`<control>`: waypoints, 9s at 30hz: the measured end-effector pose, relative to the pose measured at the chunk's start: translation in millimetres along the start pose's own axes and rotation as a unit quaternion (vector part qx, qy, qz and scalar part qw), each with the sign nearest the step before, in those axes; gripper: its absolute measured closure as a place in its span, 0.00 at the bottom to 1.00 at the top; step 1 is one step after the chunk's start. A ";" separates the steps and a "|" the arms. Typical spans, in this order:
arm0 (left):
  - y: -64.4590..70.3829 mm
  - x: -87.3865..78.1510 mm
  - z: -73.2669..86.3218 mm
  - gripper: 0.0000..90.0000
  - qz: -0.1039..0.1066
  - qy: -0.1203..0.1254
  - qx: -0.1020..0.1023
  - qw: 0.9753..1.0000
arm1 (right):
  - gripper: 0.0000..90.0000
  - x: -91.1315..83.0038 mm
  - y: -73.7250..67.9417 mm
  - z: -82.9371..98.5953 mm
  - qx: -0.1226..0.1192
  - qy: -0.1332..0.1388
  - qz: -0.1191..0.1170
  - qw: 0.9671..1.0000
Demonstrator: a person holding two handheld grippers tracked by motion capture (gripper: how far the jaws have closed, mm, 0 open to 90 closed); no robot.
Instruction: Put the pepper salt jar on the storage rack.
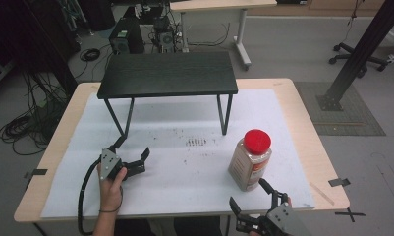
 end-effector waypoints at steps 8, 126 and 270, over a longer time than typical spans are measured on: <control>-0.3 0.3 0.0 0.00 -0.001 -0.001 -0.002 1.000 | 0.02 -3.6 9.9 -4.0 -0.003 -0.001 0.009 1.000; -0.2 0.5 0.0 0.00 -0.001 -0.003 -0.002 1.000 | 0.00 69.3 70.7 -9.9 0.005 -0.003 -0.004 1.000; 0.1 0.5 -0.2 0.00 -0.018 -0.005 0.002 1.000 | 0.27 67.1 73.0 -102.9 -0.009 -0.013 -0.014 1.000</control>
Point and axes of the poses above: each handheld gripper's, and its own axes: x roughly forward along the jaws, z roughly out of its underside, y roughly to its right, the point moved 2 cm from there along x, roughly forward along the jaws, and after that the axes turned 9 degrees about -z, right-handed, at the moved point
